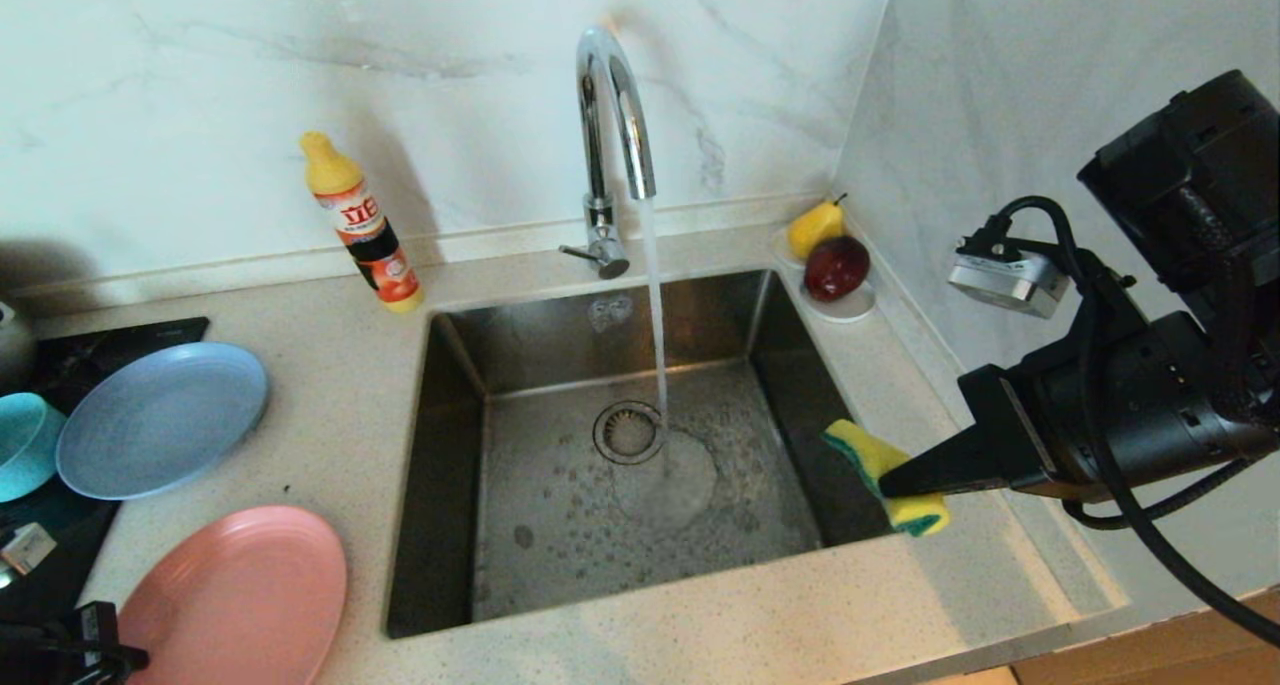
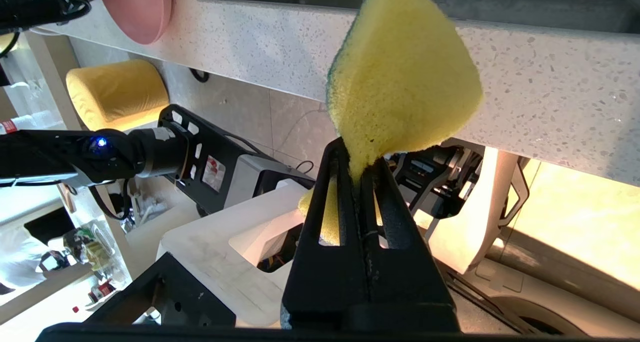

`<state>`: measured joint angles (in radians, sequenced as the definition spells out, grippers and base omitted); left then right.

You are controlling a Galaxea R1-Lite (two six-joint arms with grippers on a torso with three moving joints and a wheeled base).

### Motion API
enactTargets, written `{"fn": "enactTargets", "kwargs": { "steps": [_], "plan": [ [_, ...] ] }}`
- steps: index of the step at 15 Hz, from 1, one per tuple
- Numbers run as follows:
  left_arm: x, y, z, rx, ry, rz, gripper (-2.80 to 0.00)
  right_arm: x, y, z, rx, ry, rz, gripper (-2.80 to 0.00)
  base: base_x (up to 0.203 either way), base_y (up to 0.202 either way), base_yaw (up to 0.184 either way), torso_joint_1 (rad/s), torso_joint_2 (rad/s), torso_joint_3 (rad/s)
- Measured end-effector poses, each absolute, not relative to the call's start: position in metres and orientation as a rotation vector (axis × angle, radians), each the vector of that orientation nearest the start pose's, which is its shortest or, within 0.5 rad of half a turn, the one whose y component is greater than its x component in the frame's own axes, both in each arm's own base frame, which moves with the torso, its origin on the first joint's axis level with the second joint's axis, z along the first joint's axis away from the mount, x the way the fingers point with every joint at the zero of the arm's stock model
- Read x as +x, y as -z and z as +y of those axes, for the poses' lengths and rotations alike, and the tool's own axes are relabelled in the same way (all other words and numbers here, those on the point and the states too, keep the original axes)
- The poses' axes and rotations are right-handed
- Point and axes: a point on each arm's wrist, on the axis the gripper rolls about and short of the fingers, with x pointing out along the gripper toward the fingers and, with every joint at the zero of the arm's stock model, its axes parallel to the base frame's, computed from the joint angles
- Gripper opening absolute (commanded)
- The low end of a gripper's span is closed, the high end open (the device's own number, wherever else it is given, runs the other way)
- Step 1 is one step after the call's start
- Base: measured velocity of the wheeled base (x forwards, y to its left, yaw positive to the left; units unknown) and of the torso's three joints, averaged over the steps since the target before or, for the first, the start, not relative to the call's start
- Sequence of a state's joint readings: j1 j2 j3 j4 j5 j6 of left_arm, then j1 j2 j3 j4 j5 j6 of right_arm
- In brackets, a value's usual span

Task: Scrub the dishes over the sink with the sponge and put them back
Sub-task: Wash the plate

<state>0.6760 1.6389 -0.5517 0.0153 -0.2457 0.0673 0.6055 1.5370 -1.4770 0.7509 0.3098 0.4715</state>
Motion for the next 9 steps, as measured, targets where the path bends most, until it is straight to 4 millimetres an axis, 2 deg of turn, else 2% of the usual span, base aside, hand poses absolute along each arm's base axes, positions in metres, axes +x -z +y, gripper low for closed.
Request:
{"fn": "enactTargets", "kwargs": {
  "steps": [4, 9],
  "plan": [
    [0.178, -0.101, 0.134, -0.501, -0.371, 0.890, -2.80, 0.192, -0.291, 0.141, 0.290, -0.647, 1.013, -2.80, 0.000, 0.000, 0.000, 0.000, 0.00, 0.000],
    [0.173, -0.132, 0.128, -0.559, -0.334, 0.741, -2.80, 0.192, -0.290, 0.141, 0.289, -0.647, 1.013, -2.80, 0.000, 0.000, 0.000, 0.000, 0.00, 0.000]
  ]
}}
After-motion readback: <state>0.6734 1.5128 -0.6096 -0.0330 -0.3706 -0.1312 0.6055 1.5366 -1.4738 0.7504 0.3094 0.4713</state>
